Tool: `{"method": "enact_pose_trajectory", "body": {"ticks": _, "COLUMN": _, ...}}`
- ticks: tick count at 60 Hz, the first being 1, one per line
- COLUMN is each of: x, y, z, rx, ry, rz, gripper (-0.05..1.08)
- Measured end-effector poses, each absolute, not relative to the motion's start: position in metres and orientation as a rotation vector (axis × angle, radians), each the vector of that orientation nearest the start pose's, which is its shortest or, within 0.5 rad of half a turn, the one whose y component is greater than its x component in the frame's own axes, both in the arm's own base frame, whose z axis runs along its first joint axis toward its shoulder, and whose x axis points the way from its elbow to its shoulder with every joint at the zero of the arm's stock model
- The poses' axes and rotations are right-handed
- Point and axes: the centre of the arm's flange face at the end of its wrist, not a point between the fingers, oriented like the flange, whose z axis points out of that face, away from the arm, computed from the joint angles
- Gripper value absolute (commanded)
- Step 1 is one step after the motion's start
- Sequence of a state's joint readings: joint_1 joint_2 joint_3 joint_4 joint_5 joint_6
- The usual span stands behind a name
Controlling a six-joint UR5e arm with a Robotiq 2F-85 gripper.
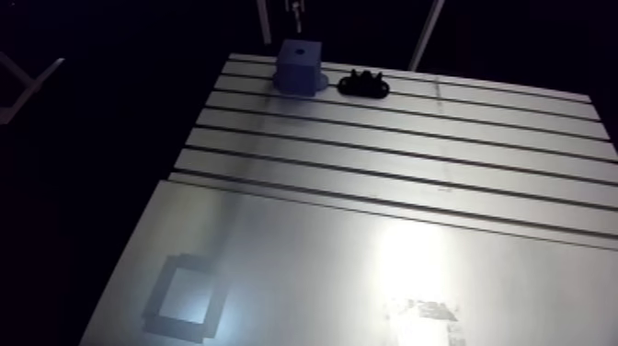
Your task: Pick up the M10 bolt and insert it into the hex recess until seated.
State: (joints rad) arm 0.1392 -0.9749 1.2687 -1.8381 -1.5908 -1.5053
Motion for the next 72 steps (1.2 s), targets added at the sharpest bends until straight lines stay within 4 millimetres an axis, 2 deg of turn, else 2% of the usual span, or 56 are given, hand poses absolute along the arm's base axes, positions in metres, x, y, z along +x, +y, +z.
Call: {"method": "enact_pose_trajectory", "body": {"ticks": 72, "x": -0.684, "y": -0.229, "z": 0.273, "rx": -0.120, "ry": 3.094, "rz": 0.048, "gripper": 0.80}}
